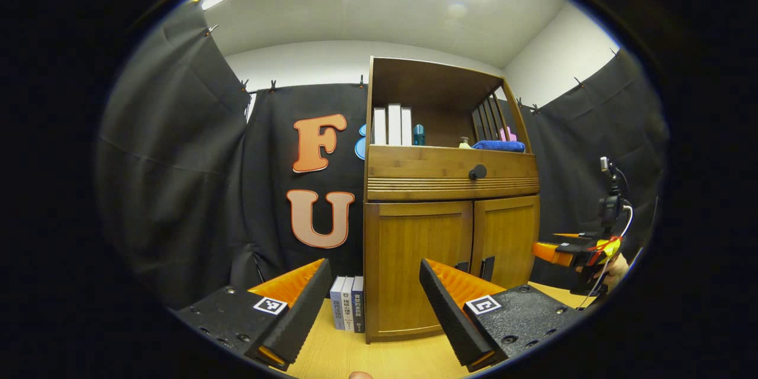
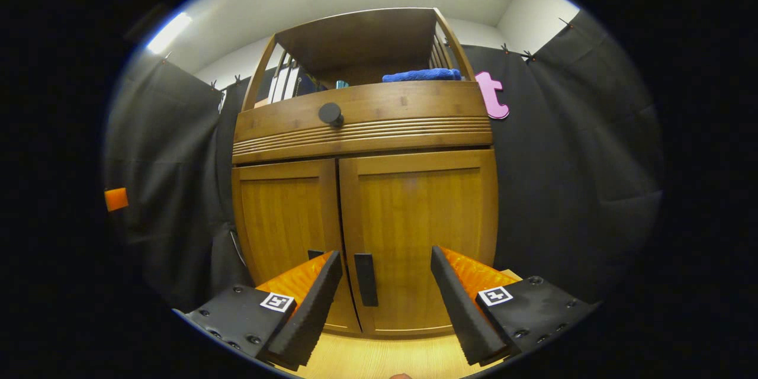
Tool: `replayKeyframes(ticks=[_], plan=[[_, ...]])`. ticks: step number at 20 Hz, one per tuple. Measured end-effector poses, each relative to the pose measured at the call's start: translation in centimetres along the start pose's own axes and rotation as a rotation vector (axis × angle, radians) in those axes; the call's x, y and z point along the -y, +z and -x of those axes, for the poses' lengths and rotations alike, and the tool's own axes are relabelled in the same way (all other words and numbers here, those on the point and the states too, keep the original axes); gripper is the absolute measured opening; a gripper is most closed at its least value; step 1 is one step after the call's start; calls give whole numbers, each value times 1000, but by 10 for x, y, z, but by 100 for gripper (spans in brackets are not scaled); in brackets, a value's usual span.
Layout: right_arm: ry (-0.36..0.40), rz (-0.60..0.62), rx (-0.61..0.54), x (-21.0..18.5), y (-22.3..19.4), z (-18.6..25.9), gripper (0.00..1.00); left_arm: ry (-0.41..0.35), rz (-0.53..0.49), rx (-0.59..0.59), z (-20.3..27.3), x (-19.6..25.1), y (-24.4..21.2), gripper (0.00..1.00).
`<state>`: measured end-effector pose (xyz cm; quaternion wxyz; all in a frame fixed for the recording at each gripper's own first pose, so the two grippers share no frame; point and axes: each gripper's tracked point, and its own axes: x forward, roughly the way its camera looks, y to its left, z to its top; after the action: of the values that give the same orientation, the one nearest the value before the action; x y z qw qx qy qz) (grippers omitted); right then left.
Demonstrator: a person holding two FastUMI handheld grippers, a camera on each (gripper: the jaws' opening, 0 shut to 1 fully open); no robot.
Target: Open the right door of the double-door shoe cabinet with the right hand, and open the left door with the left hand.
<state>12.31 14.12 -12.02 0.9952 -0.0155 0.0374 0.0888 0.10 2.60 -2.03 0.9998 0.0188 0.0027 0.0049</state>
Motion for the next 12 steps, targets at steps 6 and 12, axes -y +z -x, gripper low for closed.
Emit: replayKeyframes(ticks=[6, 12], plan=[[31, 56, -44, -30, -41, -47, 97, 29, -22, -19, 2, -20, -16, 94], [-2, 50, -88, -32, -78, -96, 93, 53, -46, -36, 1, -37, -31, 94]])
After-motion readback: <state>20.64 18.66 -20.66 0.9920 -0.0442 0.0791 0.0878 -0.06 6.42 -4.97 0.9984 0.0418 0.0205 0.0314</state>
